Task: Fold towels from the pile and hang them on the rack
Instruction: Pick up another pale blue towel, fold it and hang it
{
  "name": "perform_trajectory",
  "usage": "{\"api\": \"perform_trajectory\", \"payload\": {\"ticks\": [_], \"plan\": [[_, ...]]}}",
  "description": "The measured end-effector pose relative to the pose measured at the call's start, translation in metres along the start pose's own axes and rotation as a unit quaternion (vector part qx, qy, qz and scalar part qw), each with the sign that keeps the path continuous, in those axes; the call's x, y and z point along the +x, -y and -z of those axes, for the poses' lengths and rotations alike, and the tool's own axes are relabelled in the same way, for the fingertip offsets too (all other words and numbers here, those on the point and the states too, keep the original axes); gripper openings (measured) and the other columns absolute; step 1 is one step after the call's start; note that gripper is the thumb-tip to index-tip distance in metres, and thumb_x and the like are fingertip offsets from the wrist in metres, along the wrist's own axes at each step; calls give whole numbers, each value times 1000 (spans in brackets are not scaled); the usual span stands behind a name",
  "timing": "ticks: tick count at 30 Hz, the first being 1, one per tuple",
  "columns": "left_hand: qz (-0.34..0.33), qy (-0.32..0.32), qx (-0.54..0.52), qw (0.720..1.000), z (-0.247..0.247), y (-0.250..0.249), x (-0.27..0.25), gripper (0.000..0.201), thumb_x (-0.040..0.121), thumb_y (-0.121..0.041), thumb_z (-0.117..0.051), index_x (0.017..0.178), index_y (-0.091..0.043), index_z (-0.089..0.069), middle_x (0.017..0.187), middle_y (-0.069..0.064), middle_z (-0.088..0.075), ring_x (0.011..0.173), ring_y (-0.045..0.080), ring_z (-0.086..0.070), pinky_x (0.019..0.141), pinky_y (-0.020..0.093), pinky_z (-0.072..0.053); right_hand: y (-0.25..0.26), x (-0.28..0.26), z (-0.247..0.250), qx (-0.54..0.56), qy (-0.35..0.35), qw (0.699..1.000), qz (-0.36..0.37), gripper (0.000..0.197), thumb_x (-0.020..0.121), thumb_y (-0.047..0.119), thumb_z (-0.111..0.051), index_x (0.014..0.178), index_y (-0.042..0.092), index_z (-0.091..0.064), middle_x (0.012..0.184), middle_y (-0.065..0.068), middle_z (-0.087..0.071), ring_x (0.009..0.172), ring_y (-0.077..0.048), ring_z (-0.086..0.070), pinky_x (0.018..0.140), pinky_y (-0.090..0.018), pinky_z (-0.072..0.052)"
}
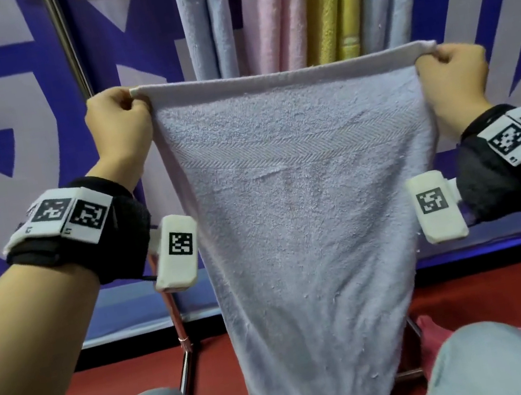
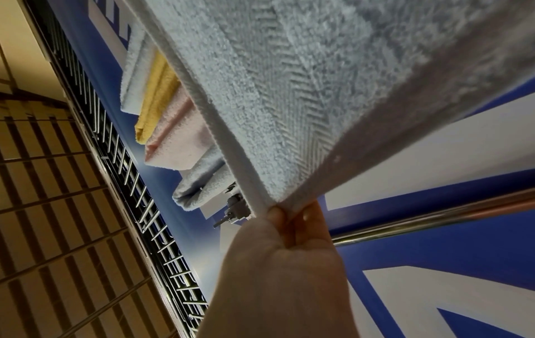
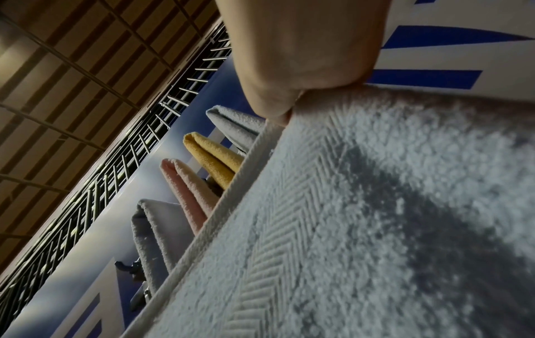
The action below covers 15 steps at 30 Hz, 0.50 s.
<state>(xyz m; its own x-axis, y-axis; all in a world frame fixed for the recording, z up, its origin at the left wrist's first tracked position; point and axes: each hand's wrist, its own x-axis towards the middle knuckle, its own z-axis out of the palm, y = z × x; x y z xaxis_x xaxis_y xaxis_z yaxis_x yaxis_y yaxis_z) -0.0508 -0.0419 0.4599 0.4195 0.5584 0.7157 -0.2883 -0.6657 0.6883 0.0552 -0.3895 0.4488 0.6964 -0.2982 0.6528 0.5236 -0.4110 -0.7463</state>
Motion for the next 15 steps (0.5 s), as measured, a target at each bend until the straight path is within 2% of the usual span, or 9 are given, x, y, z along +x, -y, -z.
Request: {"api": "perform_trajectory", "payload": {"ticks": [2,4,5,7,9,10,12,13,15], "plan": [[32,17,-2,999,0,0,-6,18,81,-8,-47,74,-10,-64,55,-3,-44,49,7,-39,40,17,-36,-2,-3,-1,2,20,999,-30,29,86,15,-46,57,15,-46,57,7,-30,52,-4,-25,43,-17,-22],[67,40,-19,997,0,2,-14,18,77,-5,-48,72,-3,-64,57,4,-45,47,9,-41,39,15,-39,-5,-8,-5,24,31,997,-72,34,84,14,-50,51,18,-39,50,10,-31,49,-3,-27,43,-16,-25],[77,51,-22,995,-1,2,-20,19,77,-7,-49,73,2,-65,60,6,-46,50,11,-43,39,16,-41,-6,-12,-9,46,32,993,-100,33,81,15,-52,50,18,-40,53,9,-35,52,-5,-32,48,-18,-31],[91,63,-25,994,-8,3,-33,24,79,-10,-53,79,9,-66,67,9,-46,59,16,-44,40,16,-44,-8,-21,-17,82,36,985,-146,22,73,19,-57,52,17,-48,64,4,-48,63,-13,-49,58,-28,-40],[120,100,-42,987,-19,2,-49,20,81,-10,-55,79,5,-67,68,9,-46,59,16,-45,41,17,-47,-8,-35,-26,67,68,982,-162,17,74,21,-60,60,15,-55,77,-3,-59,78,-20,-61,66,-36,-50],[142,128,-55,980,-27,2,-58,16,82,-9,-56,78,2,-66,67,9,-46,55,15,-46,41,18,-48,-9,-43,-32,55,87,982,-158,21,78,21,-60,59,14,-53,78,-5,-60,81,-21,-61,68,-35,-52],[204,182,-78,959,-43,1,-77,15,84,-5,-57,71,1,-62,54,7,-48,40,11,-49,39,16,-46,-12,-62,-43,34,138,981,-135,32,85,18,-57,55,15,-48,64,-4,-53,76,-17,-54,57,-26,-44],[234,204,-92,946,-52,3,-86,19,85,-3,-57,66,2,-59,49,5,-51,36,8,-50,39,16,-45,-15,-72,-49,23,166,978,-123,36,87,16,-55,52,14,-46,57,-2,-47,71,-17,-50,52,-26,-38],[278,240,-127,921,-68,6,-106,20,86,2,-55,66,2,-57,56,9,-55,40,10,-56,39,17,-47,-21,-90,-60,12,194,975,-104,43,88,16,-54,47,12,-43,49,-1,-40,58,-18,-44,51,-27,-31]]}}
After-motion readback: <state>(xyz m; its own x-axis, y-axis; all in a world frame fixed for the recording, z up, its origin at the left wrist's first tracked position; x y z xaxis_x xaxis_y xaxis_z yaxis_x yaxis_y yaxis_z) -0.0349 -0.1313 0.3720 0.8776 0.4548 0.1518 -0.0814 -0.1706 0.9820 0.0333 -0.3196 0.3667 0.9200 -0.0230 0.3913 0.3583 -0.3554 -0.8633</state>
